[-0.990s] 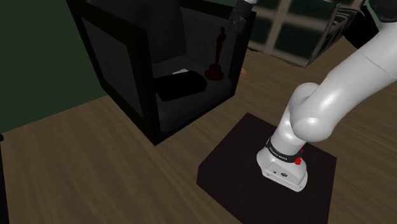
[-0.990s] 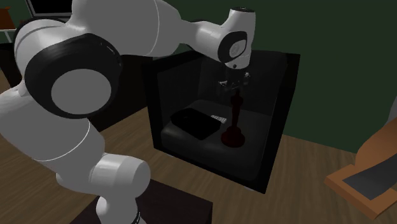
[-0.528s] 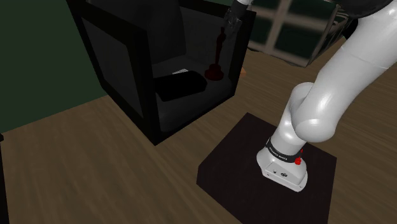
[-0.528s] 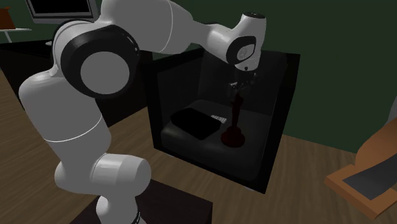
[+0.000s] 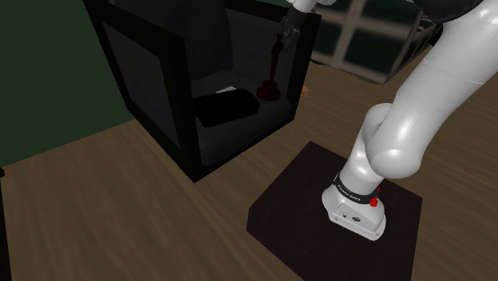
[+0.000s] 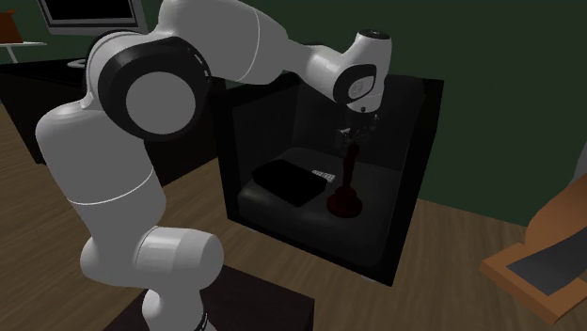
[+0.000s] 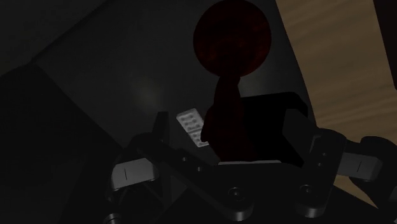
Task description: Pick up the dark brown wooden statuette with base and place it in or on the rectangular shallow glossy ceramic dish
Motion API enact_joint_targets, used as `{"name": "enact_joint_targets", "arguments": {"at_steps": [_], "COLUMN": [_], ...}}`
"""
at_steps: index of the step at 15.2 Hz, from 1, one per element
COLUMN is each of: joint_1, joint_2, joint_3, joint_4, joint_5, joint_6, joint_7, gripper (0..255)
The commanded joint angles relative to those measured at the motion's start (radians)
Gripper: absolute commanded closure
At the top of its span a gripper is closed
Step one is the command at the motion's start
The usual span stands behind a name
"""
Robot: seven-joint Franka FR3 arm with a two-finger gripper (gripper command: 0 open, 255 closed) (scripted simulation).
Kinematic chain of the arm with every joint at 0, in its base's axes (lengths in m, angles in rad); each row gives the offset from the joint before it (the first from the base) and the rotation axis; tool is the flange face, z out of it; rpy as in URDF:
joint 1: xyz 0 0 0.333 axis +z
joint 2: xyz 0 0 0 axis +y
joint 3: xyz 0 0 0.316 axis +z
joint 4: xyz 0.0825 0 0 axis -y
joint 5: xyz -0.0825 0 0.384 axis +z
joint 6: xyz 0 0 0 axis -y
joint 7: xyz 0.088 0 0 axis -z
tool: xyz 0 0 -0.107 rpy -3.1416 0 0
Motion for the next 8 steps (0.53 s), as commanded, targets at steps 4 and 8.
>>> {"name": "enact_joint_targets", "arguments": {"at_steps": [4,8], "joint_1": [0.0,0.0], "joint_2": [0.0,0.0], "joint_3": [0.0,0.0], "joint_4": [0.0,0.0], "joint_5": [0.0,0.0], "joint_6": [0.0,0.0], "joint_7": [0.0,0.0], "gripper": [255,255]}}
